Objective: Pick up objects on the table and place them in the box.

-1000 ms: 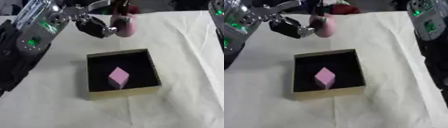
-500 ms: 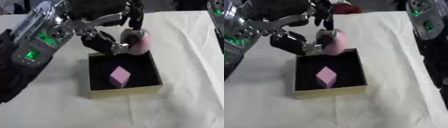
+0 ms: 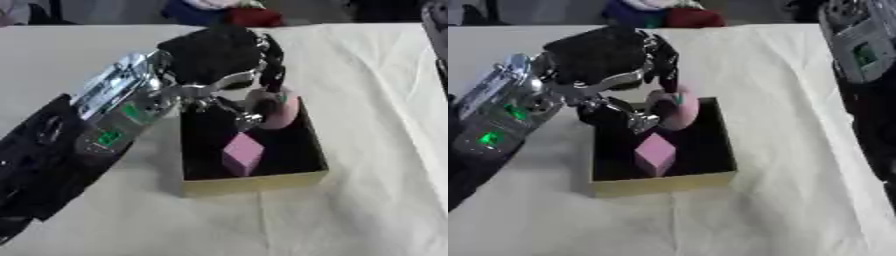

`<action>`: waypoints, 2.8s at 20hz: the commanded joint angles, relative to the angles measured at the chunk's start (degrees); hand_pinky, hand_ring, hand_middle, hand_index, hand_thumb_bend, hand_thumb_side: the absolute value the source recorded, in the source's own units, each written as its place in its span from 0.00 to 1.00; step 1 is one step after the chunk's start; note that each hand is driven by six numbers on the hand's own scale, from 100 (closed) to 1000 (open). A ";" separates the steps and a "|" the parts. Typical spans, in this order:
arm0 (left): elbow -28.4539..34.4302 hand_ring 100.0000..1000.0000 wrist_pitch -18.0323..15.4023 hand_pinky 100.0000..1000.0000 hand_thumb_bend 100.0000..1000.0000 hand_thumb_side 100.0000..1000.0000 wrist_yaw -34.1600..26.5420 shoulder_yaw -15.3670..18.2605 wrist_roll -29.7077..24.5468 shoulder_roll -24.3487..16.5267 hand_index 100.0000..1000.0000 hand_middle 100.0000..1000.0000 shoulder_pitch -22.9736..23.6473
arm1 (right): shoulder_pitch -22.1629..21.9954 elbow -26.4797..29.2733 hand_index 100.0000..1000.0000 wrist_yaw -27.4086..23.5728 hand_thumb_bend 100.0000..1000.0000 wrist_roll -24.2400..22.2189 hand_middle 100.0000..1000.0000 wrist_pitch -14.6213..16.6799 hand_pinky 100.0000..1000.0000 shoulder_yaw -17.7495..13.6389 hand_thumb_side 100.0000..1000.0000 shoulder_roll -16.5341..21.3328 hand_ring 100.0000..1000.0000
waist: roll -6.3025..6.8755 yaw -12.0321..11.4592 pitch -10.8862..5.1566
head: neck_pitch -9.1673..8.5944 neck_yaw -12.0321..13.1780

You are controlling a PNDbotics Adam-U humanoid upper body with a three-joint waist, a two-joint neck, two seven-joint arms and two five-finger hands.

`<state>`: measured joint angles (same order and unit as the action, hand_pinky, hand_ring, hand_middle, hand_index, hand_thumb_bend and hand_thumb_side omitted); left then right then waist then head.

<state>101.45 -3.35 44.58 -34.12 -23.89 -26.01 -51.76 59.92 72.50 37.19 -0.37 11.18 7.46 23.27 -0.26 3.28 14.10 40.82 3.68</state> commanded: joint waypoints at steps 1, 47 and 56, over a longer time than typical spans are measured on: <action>-1.55 0.41 -0.96 0.19 0.00 0.11 1.91 -0.09 1.38 0.47 0.51 0.44 -0.37 | 0.82 1.38 0.73 -0.41 0.00 0.03 0.58 -0.20 0.84 -0.74 0.91 0.82 0.73 | -0.07 0.20 -0.98 | -0.22 0.25; 12.96 0.55 8.80 0.43 0.00 0.39 -14.41 17.72 7.12 -3.78 0.78 0.71 8.07 | -1.08 4.94 0.73 -1.64 0.00 1.61 0.58 -1.05 0.84 -2.53 0.90 1.34 0.73 | -0.06 -0.96 -0.95 | -0.85 -1.25; 13.14 0.59 3.35 0.47 0.00 0.60 -31.10 29.46 25.60 -8.82 0.79 0.72 17.15 | -3.19 9.48 0.73 -3.49 0.00 2.38 0.58 -1.90 0.84 -3.35 0.89 1.53 0.74 | -0.14 -1.95 -1.17 | -1.26 -1.90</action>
<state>113.55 1.05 15.45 -6.68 -0.67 -32.87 -34.10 55.81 80.24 34.31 1.77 9.39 4.87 23.51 -0.46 1.35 14.27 40.19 1.93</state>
